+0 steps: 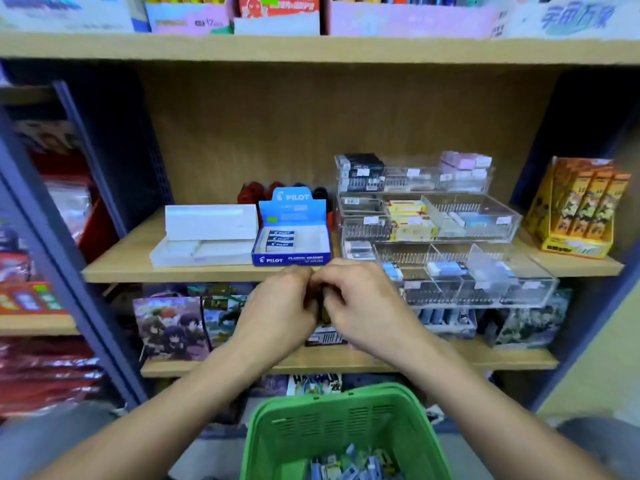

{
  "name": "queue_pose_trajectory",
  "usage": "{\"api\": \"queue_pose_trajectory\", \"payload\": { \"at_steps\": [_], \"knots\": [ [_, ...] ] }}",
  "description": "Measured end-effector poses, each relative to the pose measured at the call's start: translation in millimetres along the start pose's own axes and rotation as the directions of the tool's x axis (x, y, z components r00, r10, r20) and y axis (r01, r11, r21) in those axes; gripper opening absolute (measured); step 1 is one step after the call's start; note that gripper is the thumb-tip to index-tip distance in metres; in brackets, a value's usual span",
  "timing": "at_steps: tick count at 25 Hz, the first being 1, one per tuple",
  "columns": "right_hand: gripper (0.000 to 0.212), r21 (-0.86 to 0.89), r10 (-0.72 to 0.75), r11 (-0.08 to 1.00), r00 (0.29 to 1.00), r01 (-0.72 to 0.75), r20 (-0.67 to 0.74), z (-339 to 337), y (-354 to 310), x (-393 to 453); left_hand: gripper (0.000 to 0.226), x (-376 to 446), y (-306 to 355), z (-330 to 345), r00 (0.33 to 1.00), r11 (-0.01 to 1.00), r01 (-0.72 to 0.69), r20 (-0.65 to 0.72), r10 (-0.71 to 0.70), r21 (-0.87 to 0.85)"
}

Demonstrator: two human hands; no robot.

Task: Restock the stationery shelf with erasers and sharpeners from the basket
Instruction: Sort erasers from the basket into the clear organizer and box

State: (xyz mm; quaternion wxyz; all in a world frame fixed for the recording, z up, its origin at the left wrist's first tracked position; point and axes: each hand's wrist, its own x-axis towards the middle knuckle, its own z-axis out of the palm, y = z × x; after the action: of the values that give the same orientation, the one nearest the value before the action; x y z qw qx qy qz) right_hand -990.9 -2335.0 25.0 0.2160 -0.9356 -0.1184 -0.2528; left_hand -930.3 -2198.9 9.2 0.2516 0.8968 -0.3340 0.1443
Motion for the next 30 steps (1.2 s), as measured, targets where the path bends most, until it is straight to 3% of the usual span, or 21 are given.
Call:
{"api": "queue_pose_trajectory", "payload": {
  "at_steps": [3,6,8,11,15,18,20,23,25,27,30],
  "knots": [
    [0.023,-0.053,0.051,0.998,0.976,-0.041,0.211,53,10,-38,0.015,-38,-27,49,0.96,0.988,0.124,0.239,-0.144,0.096],
    [0.027,-0.124,0.217,0.976,0.873,-0.18,0.436,114,46,-71,0.028,-62,-54,118,0.829,0.97,0.151,0.51,-0.229,0.192],
    [0.032,-0.155,0.367,0.927,0.741,-0.342,0.562,157,76,-95,0.033,-77,-69,167,0.737,0.965,0.171,0.624,-0.258,0.198],
    [0.024,-0.229,0.482,0.857,0.564,-0.461,0.67,213,116,-132,0.028,-99,-88,236,0.616,0.955,0.23,0.732,-0.291,0.185],
    [0.037,-0.395,0.56,0.795,0.308,-0.46,0.769,267,161,-190,0.03,-135,-105,304,0.471,0.92,0.355,0.818,-0.331,0.168],
    [0.052,-0.546,0.641,0.707,0.081,-0.45,0.764,284,183,-235,0.058,-182,-127,347,0.286,0.827,0.496,0.849,-0.444,0.265],
    [0.078,-0.624,0.697,0.64,-0.005,-0.448,0.717,291,192,-257,0.086,-211,-140,369,0.173,0.74,0.578,0.834,-0.524,0.345],
    [0.104,-0.693,0.726,0.62,-0.065,-0.367,0.684,300,189,-269,0.12,-230,-143,381,0.078,0.69,0.631,0.855,-0.512,0.355],
    [0.09,-0.693,0.74,0.605,-0.044,-0.393,0.671,304,186,-274,0.131,-234,-140,384,0.089,0.722,0.591,0.861,-0.501,0.36],
    [0.075,-0.675,0.754,0.59,0.003,-0.444,0.657,306,190,-282,0.133,-240,-136,386,0.112,0.732,0.569,0.847,-0.52,0.374],
    [0.097,-0.678,0.777,0.539,-0.015,-0.499,0.629,309,181,-292,0.114,-247,-128,389,0.166,0.689,0.646,0.821,-0.546,0.328]
  ]
}}
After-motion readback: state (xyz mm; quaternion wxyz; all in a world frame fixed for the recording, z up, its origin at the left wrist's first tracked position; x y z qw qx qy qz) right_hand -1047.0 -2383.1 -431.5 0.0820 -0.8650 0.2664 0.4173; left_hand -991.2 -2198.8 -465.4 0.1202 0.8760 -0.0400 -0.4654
